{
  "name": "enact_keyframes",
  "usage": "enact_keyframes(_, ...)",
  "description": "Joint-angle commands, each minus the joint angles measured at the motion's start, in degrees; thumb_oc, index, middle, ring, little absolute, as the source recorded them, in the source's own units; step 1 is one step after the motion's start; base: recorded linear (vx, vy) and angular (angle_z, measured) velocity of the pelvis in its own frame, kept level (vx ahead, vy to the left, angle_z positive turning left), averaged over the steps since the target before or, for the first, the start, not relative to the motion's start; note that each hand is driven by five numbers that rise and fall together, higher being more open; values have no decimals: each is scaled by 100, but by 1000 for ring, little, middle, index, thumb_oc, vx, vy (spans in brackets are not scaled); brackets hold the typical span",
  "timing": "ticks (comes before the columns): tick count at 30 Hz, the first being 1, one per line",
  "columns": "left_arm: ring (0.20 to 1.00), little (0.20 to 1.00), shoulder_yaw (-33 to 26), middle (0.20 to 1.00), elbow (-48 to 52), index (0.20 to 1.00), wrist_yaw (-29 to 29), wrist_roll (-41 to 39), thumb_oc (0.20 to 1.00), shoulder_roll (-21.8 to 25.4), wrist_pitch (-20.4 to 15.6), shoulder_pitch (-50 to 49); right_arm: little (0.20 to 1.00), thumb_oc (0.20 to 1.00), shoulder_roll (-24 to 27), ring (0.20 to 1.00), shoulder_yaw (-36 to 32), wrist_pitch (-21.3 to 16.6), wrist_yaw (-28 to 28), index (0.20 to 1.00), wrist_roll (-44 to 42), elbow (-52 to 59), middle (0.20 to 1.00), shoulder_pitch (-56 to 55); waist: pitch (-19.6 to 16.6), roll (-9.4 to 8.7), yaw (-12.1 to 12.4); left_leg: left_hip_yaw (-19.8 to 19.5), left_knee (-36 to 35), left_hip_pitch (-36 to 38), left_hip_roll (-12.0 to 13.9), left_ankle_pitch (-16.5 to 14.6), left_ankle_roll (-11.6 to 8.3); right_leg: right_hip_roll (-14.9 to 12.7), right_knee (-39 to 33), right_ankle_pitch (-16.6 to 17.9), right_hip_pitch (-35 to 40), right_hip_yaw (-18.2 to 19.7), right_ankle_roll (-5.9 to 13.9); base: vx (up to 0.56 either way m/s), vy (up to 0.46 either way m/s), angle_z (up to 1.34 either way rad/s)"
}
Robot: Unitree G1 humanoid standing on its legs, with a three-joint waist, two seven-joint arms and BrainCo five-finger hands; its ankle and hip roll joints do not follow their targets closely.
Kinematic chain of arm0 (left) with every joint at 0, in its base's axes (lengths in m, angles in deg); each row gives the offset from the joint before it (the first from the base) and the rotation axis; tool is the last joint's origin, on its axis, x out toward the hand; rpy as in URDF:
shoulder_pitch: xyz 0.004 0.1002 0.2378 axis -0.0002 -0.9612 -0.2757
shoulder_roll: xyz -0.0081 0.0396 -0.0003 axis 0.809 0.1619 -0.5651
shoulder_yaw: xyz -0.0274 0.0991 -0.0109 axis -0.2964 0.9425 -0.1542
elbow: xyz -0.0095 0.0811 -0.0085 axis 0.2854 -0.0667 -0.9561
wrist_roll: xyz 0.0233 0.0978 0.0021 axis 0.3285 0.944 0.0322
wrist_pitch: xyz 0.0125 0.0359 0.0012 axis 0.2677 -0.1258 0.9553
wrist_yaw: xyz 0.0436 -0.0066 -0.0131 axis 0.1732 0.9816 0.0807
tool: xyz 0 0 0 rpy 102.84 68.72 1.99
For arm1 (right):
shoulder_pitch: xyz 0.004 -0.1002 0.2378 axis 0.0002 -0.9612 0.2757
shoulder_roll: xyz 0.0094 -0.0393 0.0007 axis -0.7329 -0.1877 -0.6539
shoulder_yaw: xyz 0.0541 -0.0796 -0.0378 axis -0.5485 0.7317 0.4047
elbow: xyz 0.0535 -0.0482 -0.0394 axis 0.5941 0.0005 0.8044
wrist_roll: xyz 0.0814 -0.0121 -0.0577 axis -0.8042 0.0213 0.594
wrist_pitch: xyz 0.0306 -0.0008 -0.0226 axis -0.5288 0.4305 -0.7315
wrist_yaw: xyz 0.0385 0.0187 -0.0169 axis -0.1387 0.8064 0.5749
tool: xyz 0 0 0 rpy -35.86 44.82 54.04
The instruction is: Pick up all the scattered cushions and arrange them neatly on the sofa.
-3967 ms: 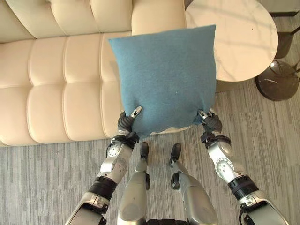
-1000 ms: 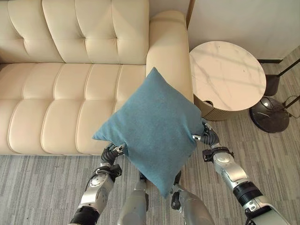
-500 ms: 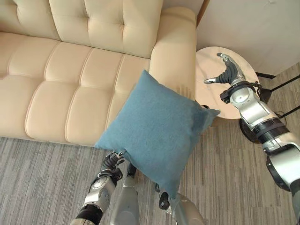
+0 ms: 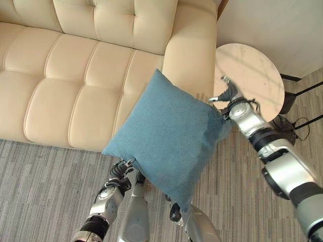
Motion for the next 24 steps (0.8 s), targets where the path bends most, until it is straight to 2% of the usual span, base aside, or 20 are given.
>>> enact_keyframes(1,200,200,458,200,-177,200,11,-169,200,-367,-48,507,1000,1000,-238,1000,59,-142,-145,1000,-422,-122,1000,-150,93,-169,100,65,-91,189,-80,-584,-51,-315,362,-686,105,474,375,3,-37,0)
enact_keyframes(5,200,200,549,200,-671,200,-135,-287,200,-611,-17,805,1000,1000,-723,1000,162,-255,-238,1000,-721,281,1000,-562,161,-212,72,81,-92,191,-58,-579,-58,-310,427,-698,64,479,366,0,-9,0)
enact_keyframes(10,200,200,618,200,-1135,200,-244,-400,200,-876,33,1198,1000,1000,-1094,1000,514,-428,-206,1000,-996,1265,1000,-978,224,-318,11,136,-85,215,-9,-603,-68,-310,494,-674,3,506,384,-3,-3,-1)
enact_keyframes(17,200,200,694,200,-1637,200,-163,-1557,200,-1524,117,1646,1000,1000,-1622,1000,1021,-827,-39,1000,-2377,2376,1000,-1594,381,-372,-38,243,-65,249,33,-616,-96,-324,546,-655,-55,497,408,-15,-2,-10)
enact_keyframes(19,200,200,697,200,-1693,200,-159,-1632,200,-1586,127,1718,1000,1000,-1631,1000,1078,-867,-9,1000,-2490,2424,1000,-1622,407,-365,-37,240,-61,241,35,-612,-101,-328,552,-661,-66,488,407,-8,0,-10)
enact_keyframes(20,200,200,707,200,-1726,200,-173,-1747,200,-1641,101,1773,511,511,-1639,511,1131,-881,-13,511,-2608,2526,511,-1650,443,-353,-38,239,-55,224,37,-607,-106,-334,563,-673,-77,484,404,-17,-2,-3)
enact_keyframes(21,200,200,767,200,-1778,200,-145,-1786,200,-1712,110,1855,200,200,-1687,200,1187,-955,54,200,-2788,2566,200,-1678,498,-344,-32,235,-44,192,33,-593,-115,-336,578,-674,-106,480,403,-39,-12,1)
enact_keyframes(22,347,347,866,347,-1841,347,-72,-1758,347,-1772,115,2018,200,200,-1729,200,1252,-1055,102,200,-2977,2549,200,-1635,611,-336,-22,216,6,107,27,-578,-126,-347,619,-673,-174,476,394,-50,-28,3)
enact_keyframes(23,595,595,892,595,-1844,595,-52,-1720,595,-1773,122,2086,200,200,-1739,200,1277,-1092,93,200,-3037,2584,200,-1597,680,-335,-16,207,37,44,31,-570,-134,-355,637,-671,-214,461,390,-40,-33,2)
enact_keyframes(24,1000,1000,914,1000,-1909,1000,-29,-1680,1000,-1808,140,2158,200,200,-1768,200,1305,-1107,133,200,-3052,2534,200,-1579,706,-335,-22,195,39,10,35,-559,-143,-355,644,-671,-248,463,383,0,0,0)
